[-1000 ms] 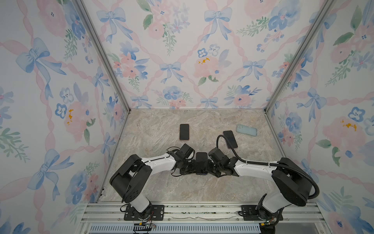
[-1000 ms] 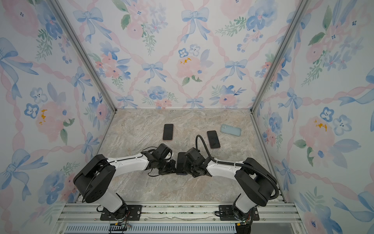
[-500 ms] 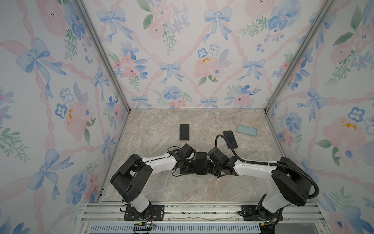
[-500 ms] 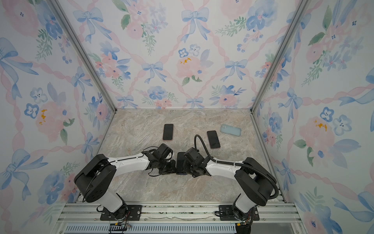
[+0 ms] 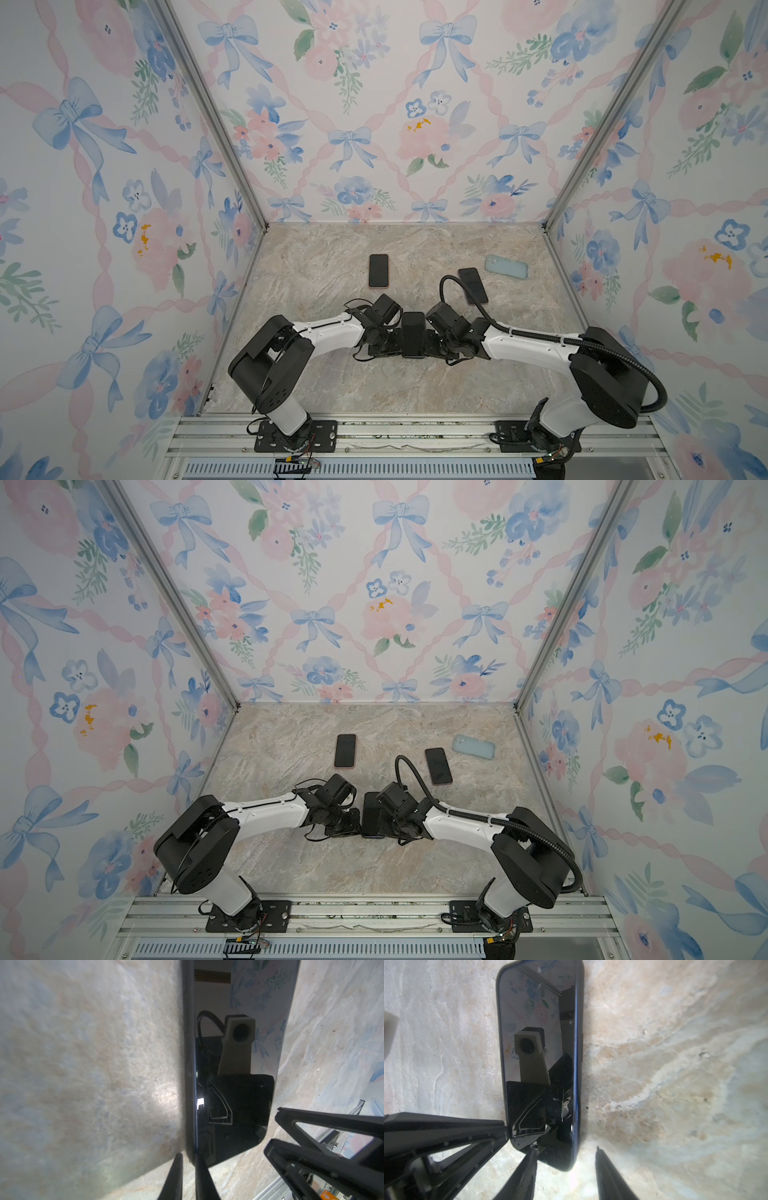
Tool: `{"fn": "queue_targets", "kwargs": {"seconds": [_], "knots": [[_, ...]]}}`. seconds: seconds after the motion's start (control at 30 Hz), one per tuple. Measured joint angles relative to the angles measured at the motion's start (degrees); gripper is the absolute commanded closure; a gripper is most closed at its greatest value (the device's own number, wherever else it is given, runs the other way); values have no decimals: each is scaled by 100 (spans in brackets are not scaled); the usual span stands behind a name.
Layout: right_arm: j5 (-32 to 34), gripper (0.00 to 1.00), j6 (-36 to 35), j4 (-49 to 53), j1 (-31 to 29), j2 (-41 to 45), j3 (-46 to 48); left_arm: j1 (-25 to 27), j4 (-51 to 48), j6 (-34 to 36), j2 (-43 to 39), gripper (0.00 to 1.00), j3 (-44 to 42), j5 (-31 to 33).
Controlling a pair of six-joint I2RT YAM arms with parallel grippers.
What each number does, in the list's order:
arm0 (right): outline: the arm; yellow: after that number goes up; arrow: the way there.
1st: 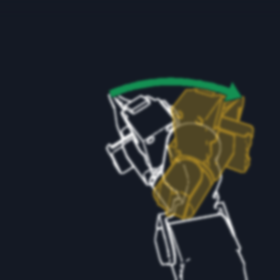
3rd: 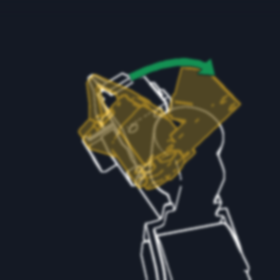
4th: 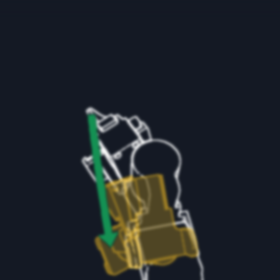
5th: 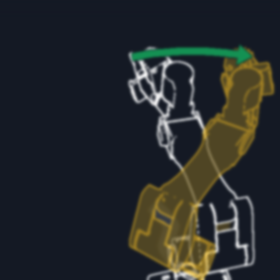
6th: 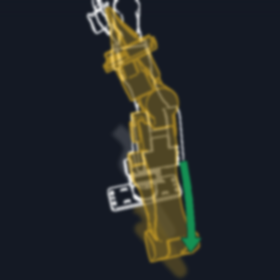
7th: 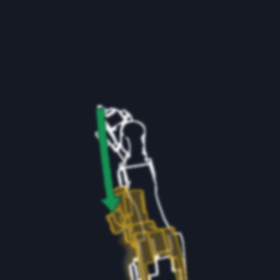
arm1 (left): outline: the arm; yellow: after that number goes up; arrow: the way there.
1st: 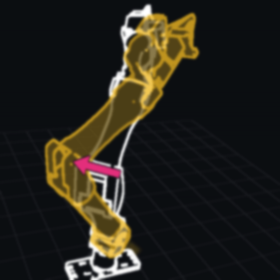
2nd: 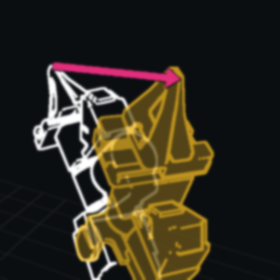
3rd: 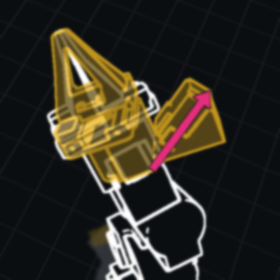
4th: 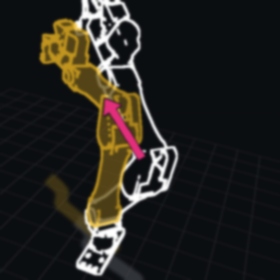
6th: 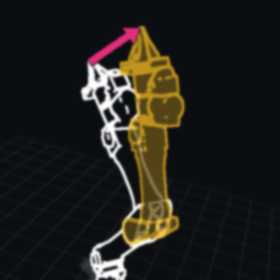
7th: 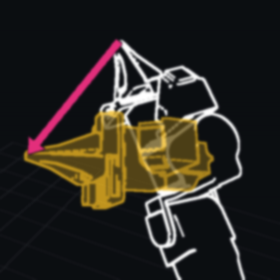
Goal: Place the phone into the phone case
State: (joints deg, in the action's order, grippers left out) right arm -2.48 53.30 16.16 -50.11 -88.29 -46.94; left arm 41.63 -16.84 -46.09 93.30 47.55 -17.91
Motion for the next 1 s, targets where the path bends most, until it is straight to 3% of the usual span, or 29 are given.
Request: {"fn": "queue_targets", "kwargs": {"seconds": [0.13,0.4,0.7,1.0], "knots": [[-4,55,0,-2,-46,0,0,0,0,0,20,86,7,-2],[0,67,-57,-7,-70,0,0,-2,173,-46,-138,74,-24,-35],[0,77,-61,-15,-90,2,4,-269,1279,-358,-470,73,-723,-573],[-4,78,-61,-79,-146,2,44,-273,1659,-437,-234,74,-772,-774]]}}
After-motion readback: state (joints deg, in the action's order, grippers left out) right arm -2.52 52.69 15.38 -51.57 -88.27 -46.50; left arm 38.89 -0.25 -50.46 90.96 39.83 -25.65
